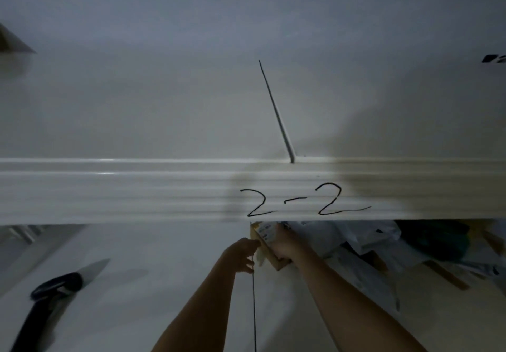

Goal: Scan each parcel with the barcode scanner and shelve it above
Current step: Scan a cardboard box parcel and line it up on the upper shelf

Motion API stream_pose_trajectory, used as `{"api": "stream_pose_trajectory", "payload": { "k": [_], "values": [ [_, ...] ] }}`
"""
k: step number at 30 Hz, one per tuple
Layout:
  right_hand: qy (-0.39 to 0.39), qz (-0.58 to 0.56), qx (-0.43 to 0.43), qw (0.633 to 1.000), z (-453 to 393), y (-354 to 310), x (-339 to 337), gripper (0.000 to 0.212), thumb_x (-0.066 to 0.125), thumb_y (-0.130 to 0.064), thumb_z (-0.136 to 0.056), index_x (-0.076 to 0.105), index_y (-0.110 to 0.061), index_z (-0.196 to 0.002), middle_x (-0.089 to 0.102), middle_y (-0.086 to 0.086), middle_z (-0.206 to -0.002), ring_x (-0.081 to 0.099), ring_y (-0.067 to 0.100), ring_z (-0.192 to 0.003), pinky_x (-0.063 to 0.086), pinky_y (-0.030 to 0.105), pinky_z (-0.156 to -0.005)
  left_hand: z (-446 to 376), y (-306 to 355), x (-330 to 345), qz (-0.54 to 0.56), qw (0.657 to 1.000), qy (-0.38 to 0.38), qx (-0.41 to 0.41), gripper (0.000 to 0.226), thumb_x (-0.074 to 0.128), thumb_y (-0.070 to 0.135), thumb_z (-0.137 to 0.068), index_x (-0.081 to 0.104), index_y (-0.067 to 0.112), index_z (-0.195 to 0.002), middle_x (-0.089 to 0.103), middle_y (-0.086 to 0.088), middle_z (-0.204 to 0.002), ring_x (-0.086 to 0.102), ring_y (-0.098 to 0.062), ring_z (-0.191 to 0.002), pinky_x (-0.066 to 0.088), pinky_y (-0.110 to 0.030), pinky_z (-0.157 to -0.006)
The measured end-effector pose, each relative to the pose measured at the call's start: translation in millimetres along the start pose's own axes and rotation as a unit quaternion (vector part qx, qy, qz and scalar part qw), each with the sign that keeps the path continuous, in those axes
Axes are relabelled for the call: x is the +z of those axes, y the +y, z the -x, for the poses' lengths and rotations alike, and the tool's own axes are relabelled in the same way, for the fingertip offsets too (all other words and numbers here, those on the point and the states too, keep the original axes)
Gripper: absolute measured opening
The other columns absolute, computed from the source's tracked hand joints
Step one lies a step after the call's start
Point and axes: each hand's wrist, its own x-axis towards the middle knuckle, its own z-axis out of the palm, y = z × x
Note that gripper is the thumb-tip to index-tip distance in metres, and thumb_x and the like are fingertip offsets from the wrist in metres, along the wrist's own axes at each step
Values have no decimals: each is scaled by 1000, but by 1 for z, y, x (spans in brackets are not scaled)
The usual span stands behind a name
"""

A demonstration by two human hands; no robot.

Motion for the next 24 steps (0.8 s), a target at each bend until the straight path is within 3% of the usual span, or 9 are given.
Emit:
{"api": "stream_pose_trajectory", "payload": {
  "k": [1,3,5,6,9,14,17,21,24],
  "values": [
    [-16,-7,-15,1000,-1,0,0,113,101,-28,-22,53,26,-109,47,39,-119,43,48,-107,32,61,-90,2,1,-1,4,1000,-12,-9,51,57,17,-97,38,3,-142,34,-21,-149,41,-43,-133,38,-55,-107],
    [111,69,81,988,-3,-10,10,103,96,-32,-46,50,20,-122,42,35,-131,39,48,-112,33,59,-92,-3,-2,-7,0,999,-32,-17,53,55,18,-98,36,5,-146,29,-19,-154,36,-43,-136,35,-56,-107],
    [349,320,143,869,-14,4,27,81,68,-36,-85,34,2,-149,39,23,-149,42,40,-132,40,49,-107,-4,-6,-12,-2,999,-39,-18,54,52,21,-99,34,7,-148,27,-19,-156,35,-44,-138,34,-56,-109],
    [403,380,152,819,-18,8,32,76,58,-36,-93,27,-4,-154,38,19,-152,42,35,-137,41,44,-110,-5,-7,-15,-4,999,-35,-17,53,52,22,-99,34,8,-148,27,-19,-156,34,-44,-138,34,-56,-109],
    [377,392,164,823,-22,2,33,73,52,-33,-96,21,-6,-157,37,17,-155,41,34,-139,42,40,-111,-8,-10,-21,3,1000,-21,-8,51,55,21,-98,39,8,-145,31,-20,-153,35,-45,-136,36,-57,-107],
    [384,416,185,803,-34,12,33,78,46,-37,-99,6,-12,-161,8,14,-166,15,36,-151,27,48,-121,-4,-16,-27,18,1000,-19,-4,44,54,20,-99,44,8,-140,37,-19,-148,40,-44,-132,38,-55,-107],
    [398,389,209,804,-38,20,34,88,51,-40,-99,-8,-16,-159,-1,19,-165,16,38,-150,29,48,-119,0,-19,-28,17,1000,-22,-1,44,50,21,-100,43,8,-141,37,-20,-148,40,-44,-132,37,-54,-107],
    [442,335,197,809,-40,30,47,74,33,-50,-102,4,-16,-161,19,20,-161,28,34,-146,28,49,-119,4,-24,-35,16,1000,-15,-8,43,49,20,-101,42,7,-142,39,-20,-148,39,-45,-133,36,-55,-109],
    [437,351,187,807,-44,34,55,91,59,-48,-92,9,-10,-158,26,21,-157,31,38,-143,30,50,-116,7,-28,-39,21,999,-18,-17,45,51,21,-100,41,6,-141,43,-22,-144,43,-45,-130,39,-54,-108]
  ]
}}
